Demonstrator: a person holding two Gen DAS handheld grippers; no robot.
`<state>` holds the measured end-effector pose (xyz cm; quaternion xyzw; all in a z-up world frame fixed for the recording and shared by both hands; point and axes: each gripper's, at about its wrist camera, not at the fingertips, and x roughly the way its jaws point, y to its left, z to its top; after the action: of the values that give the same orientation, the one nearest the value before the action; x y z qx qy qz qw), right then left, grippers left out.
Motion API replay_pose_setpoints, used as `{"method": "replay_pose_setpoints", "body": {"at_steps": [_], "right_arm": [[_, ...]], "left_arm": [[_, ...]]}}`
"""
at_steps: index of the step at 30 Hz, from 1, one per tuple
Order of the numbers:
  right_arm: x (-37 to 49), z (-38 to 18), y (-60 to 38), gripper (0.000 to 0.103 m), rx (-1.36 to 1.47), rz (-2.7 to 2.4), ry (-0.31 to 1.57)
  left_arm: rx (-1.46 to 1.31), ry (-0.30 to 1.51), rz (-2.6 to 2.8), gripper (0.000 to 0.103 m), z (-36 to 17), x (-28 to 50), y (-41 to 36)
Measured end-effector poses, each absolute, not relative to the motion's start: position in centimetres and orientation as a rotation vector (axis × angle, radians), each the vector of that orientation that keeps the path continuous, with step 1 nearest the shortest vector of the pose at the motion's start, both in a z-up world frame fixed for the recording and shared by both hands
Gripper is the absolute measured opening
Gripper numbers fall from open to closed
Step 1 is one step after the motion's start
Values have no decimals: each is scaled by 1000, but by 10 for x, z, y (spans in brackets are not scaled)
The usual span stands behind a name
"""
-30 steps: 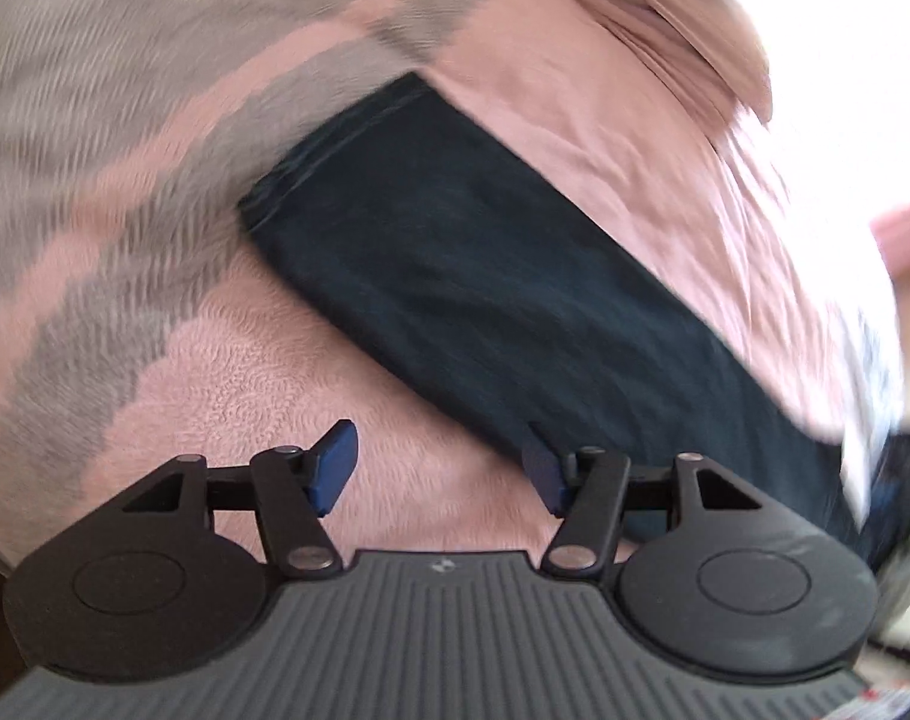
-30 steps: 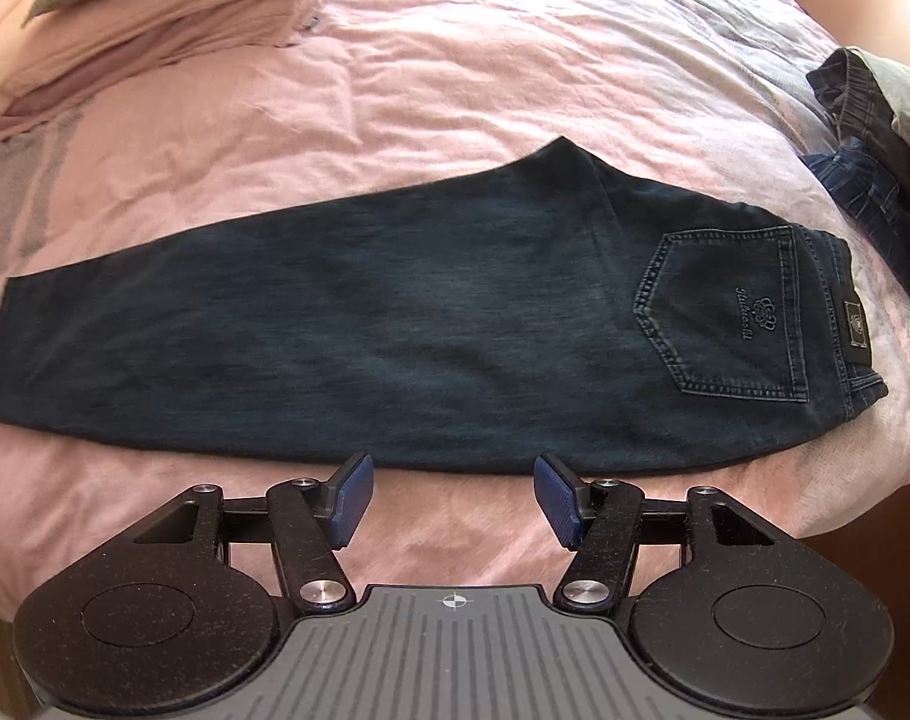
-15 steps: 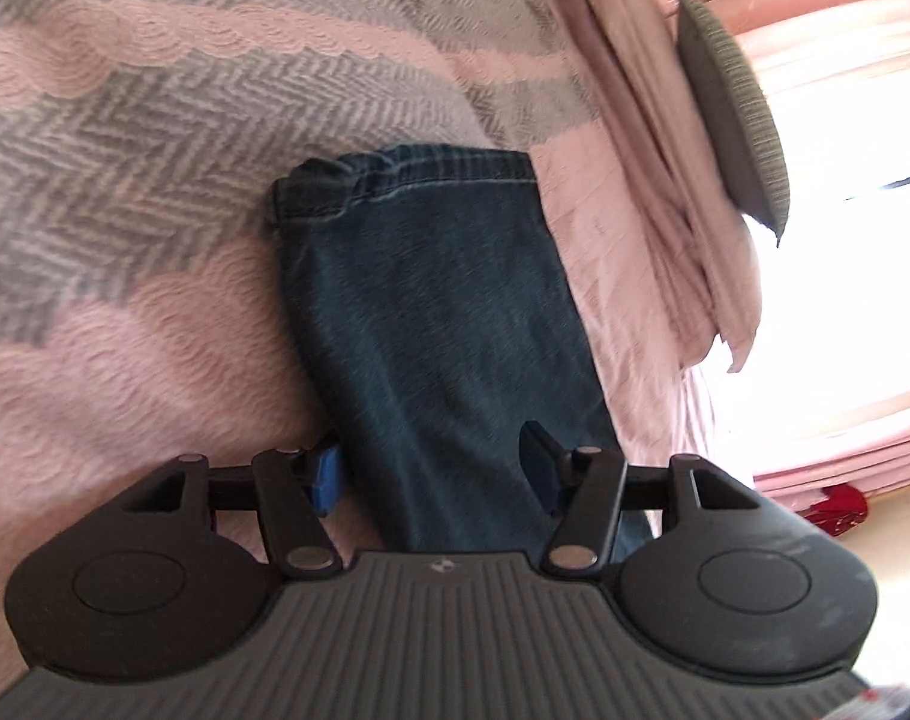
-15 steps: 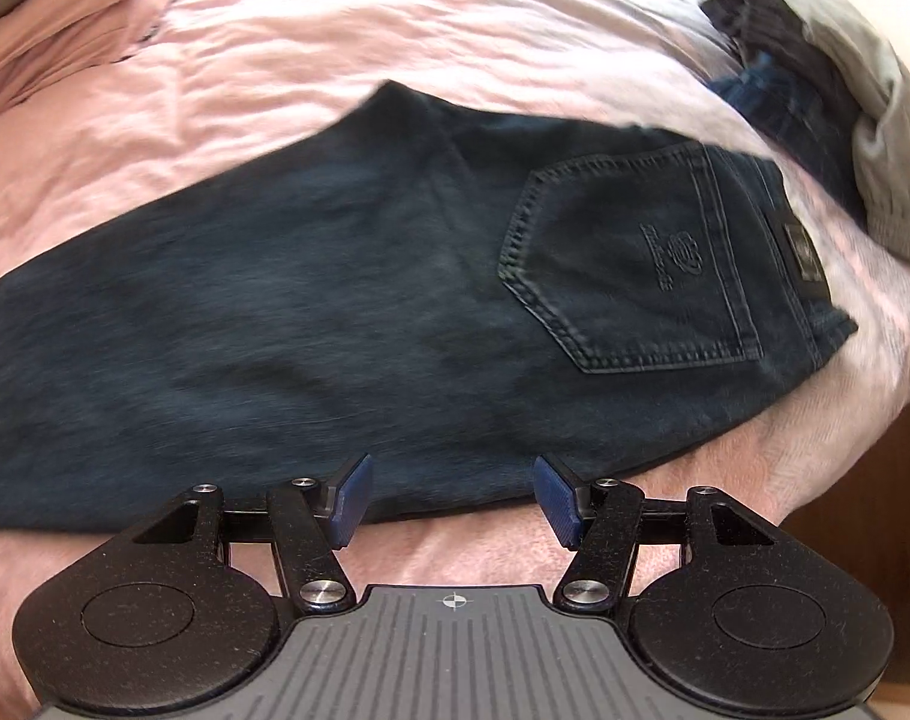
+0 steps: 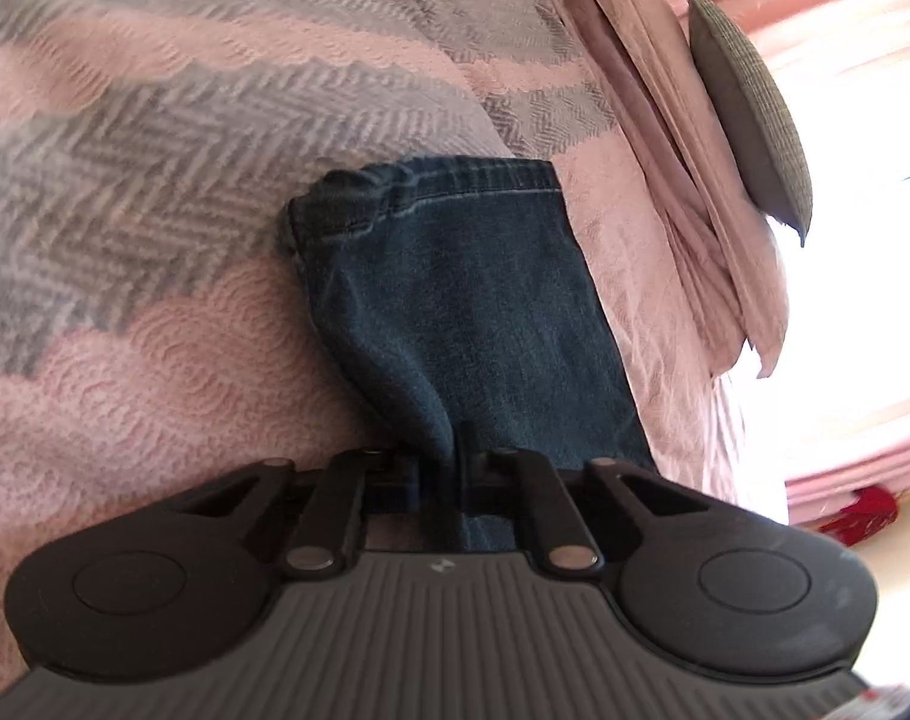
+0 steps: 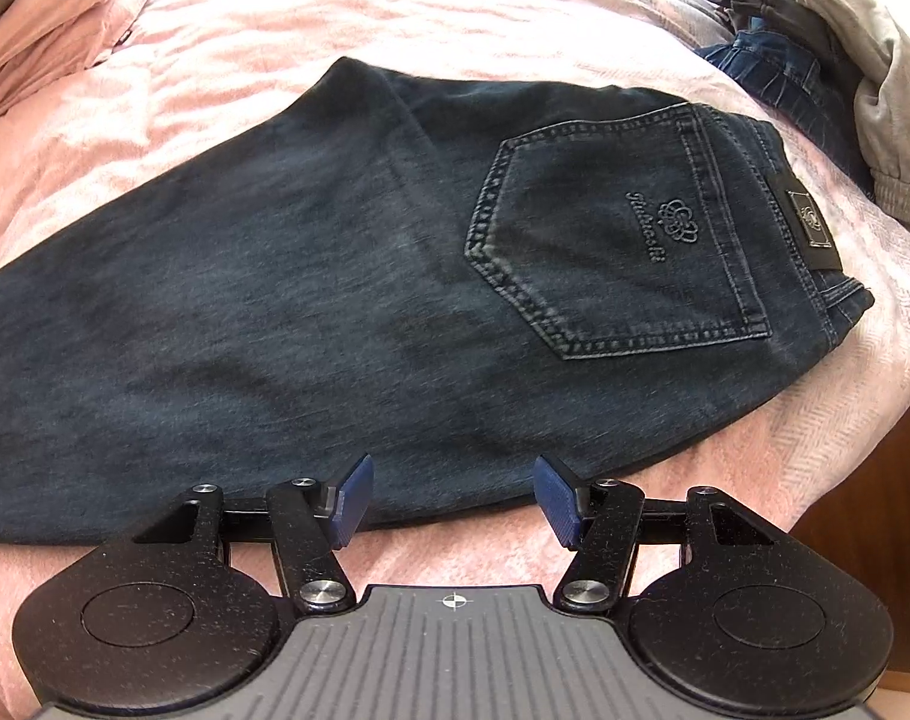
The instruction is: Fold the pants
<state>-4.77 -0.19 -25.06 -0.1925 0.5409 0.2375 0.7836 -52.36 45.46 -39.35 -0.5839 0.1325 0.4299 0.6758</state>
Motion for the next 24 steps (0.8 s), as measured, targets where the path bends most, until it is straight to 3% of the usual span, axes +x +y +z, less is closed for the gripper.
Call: {"method": "replay_pose_setpoints", "body": {"at_steps": [8,17,22,24], "right_arm": [[-26,-247,-29,57,-385,472,1151],[0,-240,-69,57,-326,408,1129],[11,-236,-88,57,-288,373,1113],[15,-237,-95,57,-268,368,1121]], "left_arm": [[-882,495,990,3,-329,-473,443],[-357,472,612,3,-229,-348,349],[-270,570,244,6,-253,-261,257],[-305,705,112,22,-292,-234,227]]}}
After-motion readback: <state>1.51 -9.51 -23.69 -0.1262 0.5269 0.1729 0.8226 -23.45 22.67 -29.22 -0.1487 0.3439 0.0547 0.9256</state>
